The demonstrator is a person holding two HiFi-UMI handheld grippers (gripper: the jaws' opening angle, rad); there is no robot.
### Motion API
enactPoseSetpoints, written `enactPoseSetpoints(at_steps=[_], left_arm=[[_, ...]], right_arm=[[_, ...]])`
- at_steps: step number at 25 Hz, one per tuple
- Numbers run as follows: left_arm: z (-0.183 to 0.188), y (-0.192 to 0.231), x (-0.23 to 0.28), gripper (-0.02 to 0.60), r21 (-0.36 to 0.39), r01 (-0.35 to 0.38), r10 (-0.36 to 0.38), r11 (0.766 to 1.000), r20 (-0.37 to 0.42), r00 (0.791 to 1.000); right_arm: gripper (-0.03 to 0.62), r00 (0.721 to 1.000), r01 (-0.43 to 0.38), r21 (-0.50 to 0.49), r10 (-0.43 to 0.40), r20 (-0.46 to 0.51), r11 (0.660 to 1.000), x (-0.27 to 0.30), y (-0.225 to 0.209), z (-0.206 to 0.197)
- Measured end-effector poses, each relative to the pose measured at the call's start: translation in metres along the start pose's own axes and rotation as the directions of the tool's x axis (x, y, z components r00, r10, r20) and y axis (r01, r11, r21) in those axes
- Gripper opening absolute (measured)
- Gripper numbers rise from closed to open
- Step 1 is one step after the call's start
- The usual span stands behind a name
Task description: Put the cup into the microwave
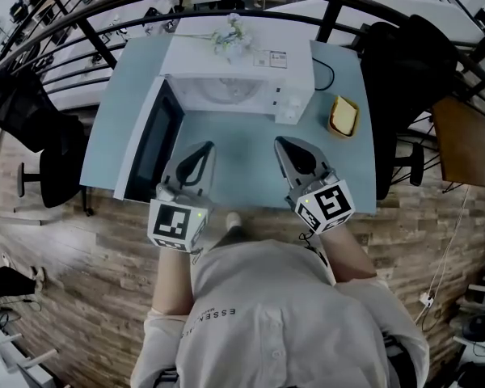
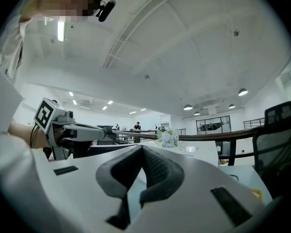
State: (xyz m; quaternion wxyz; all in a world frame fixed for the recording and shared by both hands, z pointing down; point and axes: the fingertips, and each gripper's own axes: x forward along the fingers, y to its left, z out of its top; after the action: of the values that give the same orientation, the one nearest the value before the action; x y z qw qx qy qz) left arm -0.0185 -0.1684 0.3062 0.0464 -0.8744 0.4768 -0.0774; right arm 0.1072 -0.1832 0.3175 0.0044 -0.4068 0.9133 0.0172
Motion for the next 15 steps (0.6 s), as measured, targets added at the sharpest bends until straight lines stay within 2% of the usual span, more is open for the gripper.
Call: enactPoseSetpoints(at_steps=[10, 15], left_arm=[[-0.0010, -0.0007, 0.0011, 0.002, 0.005, 0.015, -0.015, 1.000, -0.009, 1.000], [-0.0007, -0.0016, 0.0034, 0.002, 0.027, 0.034, -0.034, 0.999, -0.019, 0.999]], right_arm=[[0.014, 0.998, 0.057, -0.012, -0.057, 0.004, 0.998, 0.0056, -0.0083, 0.0015], [0.014, 0.998, 0.060, -0.014, -0.060, 0.013, 0.998, 0.0076, -0.0084, 0.0023]])
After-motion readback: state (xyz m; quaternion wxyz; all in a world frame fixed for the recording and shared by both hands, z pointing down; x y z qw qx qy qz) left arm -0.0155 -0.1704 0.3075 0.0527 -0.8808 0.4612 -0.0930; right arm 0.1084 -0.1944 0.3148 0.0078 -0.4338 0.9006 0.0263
